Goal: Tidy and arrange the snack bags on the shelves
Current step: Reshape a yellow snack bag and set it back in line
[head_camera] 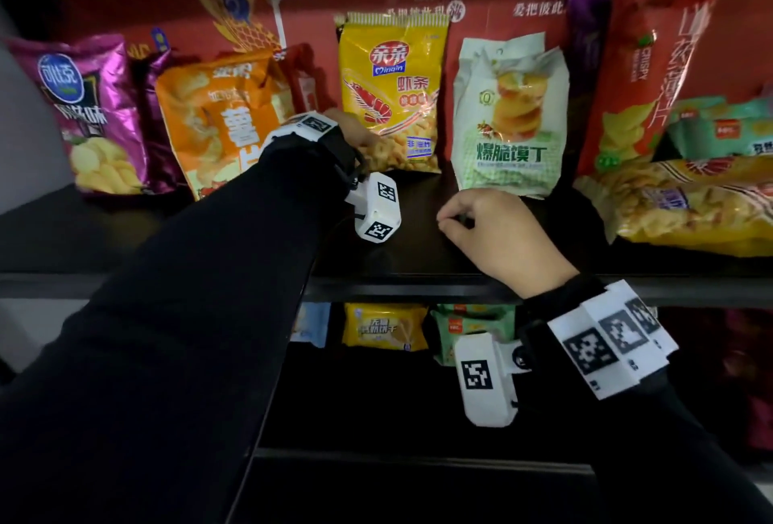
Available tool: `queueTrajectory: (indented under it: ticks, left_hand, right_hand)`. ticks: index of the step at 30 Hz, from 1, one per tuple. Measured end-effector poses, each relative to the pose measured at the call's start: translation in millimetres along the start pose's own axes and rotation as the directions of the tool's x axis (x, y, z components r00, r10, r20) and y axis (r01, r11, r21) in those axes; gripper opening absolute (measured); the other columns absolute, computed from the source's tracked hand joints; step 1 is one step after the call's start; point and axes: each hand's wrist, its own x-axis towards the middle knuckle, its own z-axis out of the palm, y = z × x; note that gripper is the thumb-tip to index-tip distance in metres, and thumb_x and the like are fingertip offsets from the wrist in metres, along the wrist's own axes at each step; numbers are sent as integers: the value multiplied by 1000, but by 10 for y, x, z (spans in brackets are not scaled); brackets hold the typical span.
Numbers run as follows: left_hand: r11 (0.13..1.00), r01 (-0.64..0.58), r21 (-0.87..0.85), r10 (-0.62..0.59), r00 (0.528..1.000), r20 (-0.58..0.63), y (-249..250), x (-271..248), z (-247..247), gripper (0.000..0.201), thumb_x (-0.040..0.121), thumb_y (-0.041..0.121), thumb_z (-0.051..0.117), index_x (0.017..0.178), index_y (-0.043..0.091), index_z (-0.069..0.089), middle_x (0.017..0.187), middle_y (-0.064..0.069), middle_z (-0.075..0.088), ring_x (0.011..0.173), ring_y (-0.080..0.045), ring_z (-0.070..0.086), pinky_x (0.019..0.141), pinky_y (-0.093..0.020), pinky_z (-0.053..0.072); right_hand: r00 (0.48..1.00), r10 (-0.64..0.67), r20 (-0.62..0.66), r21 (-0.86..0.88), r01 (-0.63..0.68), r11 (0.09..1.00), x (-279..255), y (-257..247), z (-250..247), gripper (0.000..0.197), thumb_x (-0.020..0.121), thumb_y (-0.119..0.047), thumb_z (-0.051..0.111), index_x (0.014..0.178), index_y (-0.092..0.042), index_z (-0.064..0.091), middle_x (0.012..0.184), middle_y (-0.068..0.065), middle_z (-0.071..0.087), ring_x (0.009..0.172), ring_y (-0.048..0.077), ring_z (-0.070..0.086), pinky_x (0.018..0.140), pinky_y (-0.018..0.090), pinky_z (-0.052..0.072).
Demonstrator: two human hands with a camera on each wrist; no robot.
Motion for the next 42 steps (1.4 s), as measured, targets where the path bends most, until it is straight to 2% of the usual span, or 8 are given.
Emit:
queueTrajectory:
  ticks: [10,15,20,25,29,34,39,42]
  left_hand:
    - [928,-110,-355,95,994,-60,-141,-450,-212,49,87,29,68,128,5,54,119,-8,61,104,-24,58,75,-31,47]
    - [753,-244,-611,252,965,-75,-522,-1073,-244,25,88,24,68,110,27,58,104,11,65,103,-12,62,79,-19,47]
    - [643,-209,-737,319,948,9,-777,-1293,-123,44,81,27,72,122,22,57,121,3,67,113,-16,62,104,-40,45]
    - [347,-235,-908,279,950,-140,-668,-1256,-402,21,93,24,60,113,21,60,99,9,74,92,-8,70,76,-23,56]
    - [255,-270,-928,173,957,-231,-511,-1192,-537,12,97,12,54,97,14,66,79,6,74,72,-8,70,64,-24,54]
    - [62,-114,-992,95,990,-108,-392,-1197,-586,22,97,22,55,113,9,61,86,-4,75,78,-19,73,70,-36,60]
    - [-101,-167,-981,-8,986,-167,-423,-1158,-690,30,99,23,51,127,12,54,98,-6,68,89,-19,66,84,-38,56]
    - [149,-114,-982,120,988,-97,-526,-1213,-754,18,94,26,59,107,14,57,85,2,69,77,-11,66,73,-31,54]
  right_hand:
    - [998,55,-12,43,-54,998,-15,-58,-9,37,90,-30,62,122,-12,57,121,5,62,112,20,56,90,23,38]
    - [974,222,-36,564,-164,810,96,-376,42,71,88,-47,61,144,-18,30,127,-14,49,122,8,43,90,14,33]
    - [978,202,-50,644,-123,755,130,-503,183,36,85,-40,68,115,-23,62,110,-11,65,101,6,60,84,18,47]
    - [988,157,7,739,-111,664,94,-474,178,26,83,-33,72,106,-28,61,96,-23,64,74,-21,59,58,-3,42]
    - [992,121,21,734,-97,672,67,-540,152,27,86,-34,69,111,-32,59,99,-25,64,81,-20,59,65,-1,44]
    - [990,115,84,728,-140,671,53,-545,123,30,93,-25,59,123,-22,60,117,-9,67,108,7,62,97,26,46]
    - [993,67,101,725,-120,679,13,-523,137,21,93,-23,60,114,-25,62,113,-9,69,105,7,64,95,26,48]
    - [994,88,69,755,-109,646,36,-525,126,14,91,-27,63,104,-30,65,102,-16,71,97,0,66,86,19,49]
